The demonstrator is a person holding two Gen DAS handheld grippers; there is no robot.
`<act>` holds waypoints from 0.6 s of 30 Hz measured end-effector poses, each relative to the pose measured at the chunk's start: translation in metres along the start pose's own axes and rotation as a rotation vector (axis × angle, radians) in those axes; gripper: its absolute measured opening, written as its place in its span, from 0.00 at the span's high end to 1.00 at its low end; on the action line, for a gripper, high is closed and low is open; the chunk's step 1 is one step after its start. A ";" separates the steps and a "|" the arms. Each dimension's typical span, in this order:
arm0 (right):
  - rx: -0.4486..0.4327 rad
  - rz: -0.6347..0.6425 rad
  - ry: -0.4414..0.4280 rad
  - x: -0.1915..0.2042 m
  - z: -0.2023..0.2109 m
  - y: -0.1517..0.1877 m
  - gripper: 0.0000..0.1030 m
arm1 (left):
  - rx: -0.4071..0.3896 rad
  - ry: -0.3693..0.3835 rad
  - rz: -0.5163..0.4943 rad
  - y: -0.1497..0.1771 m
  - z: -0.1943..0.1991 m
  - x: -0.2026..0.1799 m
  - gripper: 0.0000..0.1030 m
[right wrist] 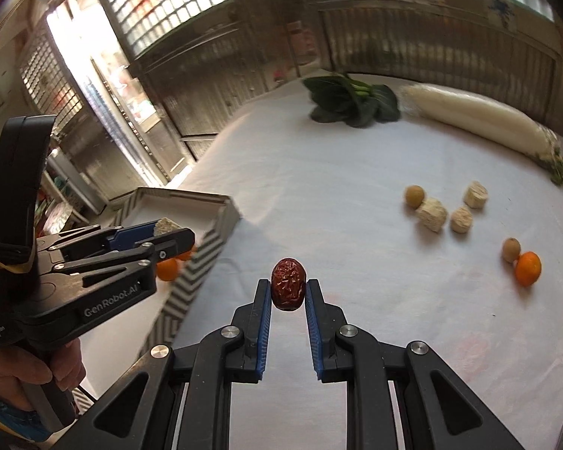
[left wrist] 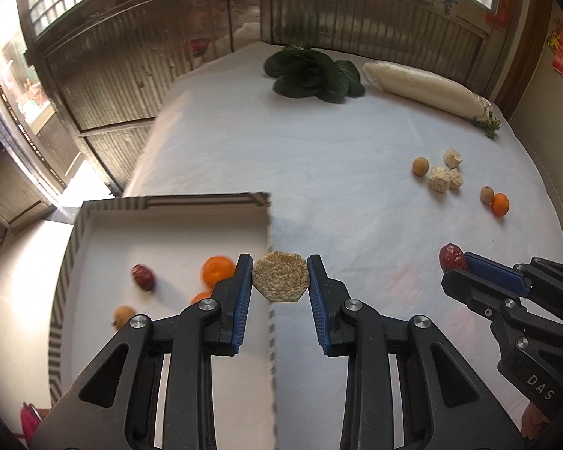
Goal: Organize fruits
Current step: 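Carry the beige slice and red date over the striped-rim tray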
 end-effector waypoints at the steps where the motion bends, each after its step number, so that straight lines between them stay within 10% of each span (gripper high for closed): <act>1: 0.000 0.013 -0.008 0.008 0.000 0.000 0.83 | -0.002 -0.008 0.005 0.002 0.002 0.004 0.72; 18: 0.039 0.162 -0.120 0.091 -0.014 0.003 0.83 | -0.002 -0.116 0.131 0.037 0.025 0.078 0.72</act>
Point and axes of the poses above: each gripper's, at about its wrist camera, not at the fingertips, and z roughly against the way its jaws point, x to its left, y to its underside, the point moved 9 cm from there along -z, roughly the way its jaws point, and after that the axes turned 4 degrees about -x, right-handed, at the moved point
